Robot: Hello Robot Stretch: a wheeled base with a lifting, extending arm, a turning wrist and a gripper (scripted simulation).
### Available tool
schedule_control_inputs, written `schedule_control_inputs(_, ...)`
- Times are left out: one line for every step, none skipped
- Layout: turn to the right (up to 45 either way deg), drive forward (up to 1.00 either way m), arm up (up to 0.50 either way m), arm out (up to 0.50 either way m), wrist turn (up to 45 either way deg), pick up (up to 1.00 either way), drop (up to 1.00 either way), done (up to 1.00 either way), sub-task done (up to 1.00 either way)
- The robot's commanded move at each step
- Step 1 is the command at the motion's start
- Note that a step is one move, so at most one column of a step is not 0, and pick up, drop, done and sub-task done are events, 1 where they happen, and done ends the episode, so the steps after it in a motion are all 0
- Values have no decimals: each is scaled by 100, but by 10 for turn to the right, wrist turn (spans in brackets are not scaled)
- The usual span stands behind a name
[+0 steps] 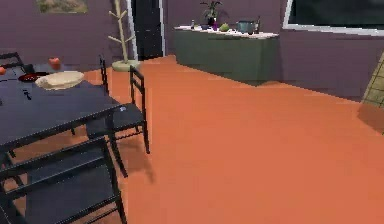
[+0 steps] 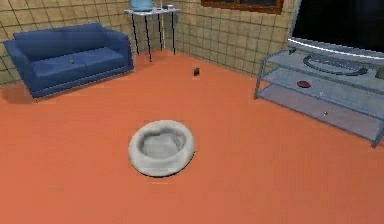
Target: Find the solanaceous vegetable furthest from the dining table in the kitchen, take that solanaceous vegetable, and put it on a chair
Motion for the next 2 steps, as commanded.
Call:
schedule_control_inputs(-450,0,0,0,0,0,0,0,0)
schedule_control_inputs(-330,0,0,0,0,0,0,0,0)
